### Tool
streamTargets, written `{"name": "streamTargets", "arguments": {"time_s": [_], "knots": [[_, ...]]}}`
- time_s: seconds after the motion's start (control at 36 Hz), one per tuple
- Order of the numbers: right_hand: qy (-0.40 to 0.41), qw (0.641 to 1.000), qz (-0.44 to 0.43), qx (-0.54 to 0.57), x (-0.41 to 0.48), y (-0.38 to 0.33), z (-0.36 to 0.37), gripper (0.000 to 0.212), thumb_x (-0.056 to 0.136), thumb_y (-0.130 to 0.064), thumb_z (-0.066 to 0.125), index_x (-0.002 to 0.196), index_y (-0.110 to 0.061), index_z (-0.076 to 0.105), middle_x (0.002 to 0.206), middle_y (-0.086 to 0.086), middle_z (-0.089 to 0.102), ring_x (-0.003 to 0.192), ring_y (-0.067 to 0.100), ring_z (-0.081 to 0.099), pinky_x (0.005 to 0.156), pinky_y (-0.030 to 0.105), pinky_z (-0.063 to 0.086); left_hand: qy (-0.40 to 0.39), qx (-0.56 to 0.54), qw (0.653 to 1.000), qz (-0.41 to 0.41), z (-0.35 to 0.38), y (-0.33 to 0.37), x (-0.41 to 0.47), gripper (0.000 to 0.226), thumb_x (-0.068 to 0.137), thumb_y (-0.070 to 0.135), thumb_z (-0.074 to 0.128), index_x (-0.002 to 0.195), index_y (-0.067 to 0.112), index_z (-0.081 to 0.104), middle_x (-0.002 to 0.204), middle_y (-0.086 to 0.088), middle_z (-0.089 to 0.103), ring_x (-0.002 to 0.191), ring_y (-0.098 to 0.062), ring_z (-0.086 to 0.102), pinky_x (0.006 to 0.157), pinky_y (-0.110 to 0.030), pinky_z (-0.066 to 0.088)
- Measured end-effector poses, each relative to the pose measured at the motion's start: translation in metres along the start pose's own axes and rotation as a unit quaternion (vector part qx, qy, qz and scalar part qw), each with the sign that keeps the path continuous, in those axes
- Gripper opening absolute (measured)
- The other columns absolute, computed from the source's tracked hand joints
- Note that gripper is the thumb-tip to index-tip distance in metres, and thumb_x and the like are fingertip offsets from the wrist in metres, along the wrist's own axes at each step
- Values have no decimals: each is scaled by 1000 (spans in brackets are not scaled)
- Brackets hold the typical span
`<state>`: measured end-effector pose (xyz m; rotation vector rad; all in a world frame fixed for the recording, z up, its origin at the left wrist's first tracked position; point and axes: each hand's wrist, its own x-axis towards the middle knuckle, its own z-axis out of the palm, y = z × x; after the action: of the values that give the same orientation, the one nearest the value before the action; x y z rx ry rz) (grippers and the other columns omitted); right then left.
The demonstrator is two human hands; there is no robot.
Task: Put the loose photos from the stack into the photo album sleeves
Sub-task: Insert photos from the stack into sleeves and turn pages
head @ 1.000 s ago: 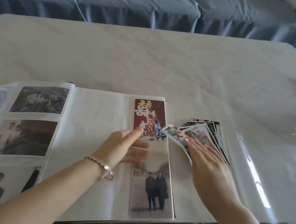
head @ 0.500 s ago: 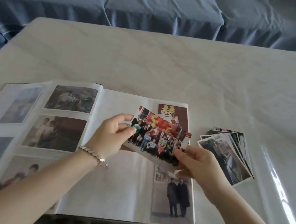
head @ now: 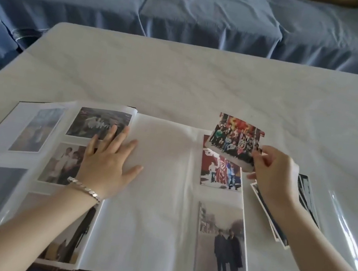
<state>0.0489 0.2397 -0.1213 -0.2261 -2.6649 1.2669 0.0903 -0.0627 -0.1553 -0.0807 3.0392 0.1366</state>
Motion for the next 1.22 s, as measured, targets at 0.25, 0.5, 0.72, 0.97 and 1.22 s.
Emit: {"name": "streamTargets", "arguments": {"time_s": [0.25,0.5,0.72,0.97,1.22], "knots": [[-115,988,-24,-99,-3,-11,11,22,92,-9,56,72,-8,65,64,10,67,50,21,64,56,35,53,15,-41,999,-20,2,-1,2,73,84,67,39,145,33,22,155,18,-11,141,-5,-16,113,-35,-9],[-241,961,131,23,37,-1,18,17,89,-5,60,72,-4,62,56,10,66,43,18,63,47,27,55,32,-60,998,-18,4,0,1,73,82,67,45,144,32,27,156,17,-4,143,-6,-11,114,-37,-5],[-330,938,108,-10,51,-16,49,25,91,-7,57,66,-4,53,45,4,59,34,7,56,30,14,34,37,-62,997,-14,5,-2,3,75,81,69,42,145,34,24,156,17,-6,142,-5,-13,114,-37,-6],[-324,944,47,-36,40,-25,80,21,92,-12,57,89,8,62,59,10,65,40,11,59,49,24,48,42,-60,997,-12,7,-2,6,76,81,70,40,145,34,22,156,18,-8,142,-6,-15,112,-35,-9],[-212,975,59,21,39,-12,81,30,83,-10,70,112,-5,65,86,5,68,62,17,65,63,24,56,48,-59,997,-11,8,-3,5,76,80,71,41,145,35,23,155,19,-8,141,-4,-15,111,-32,-12]]}}
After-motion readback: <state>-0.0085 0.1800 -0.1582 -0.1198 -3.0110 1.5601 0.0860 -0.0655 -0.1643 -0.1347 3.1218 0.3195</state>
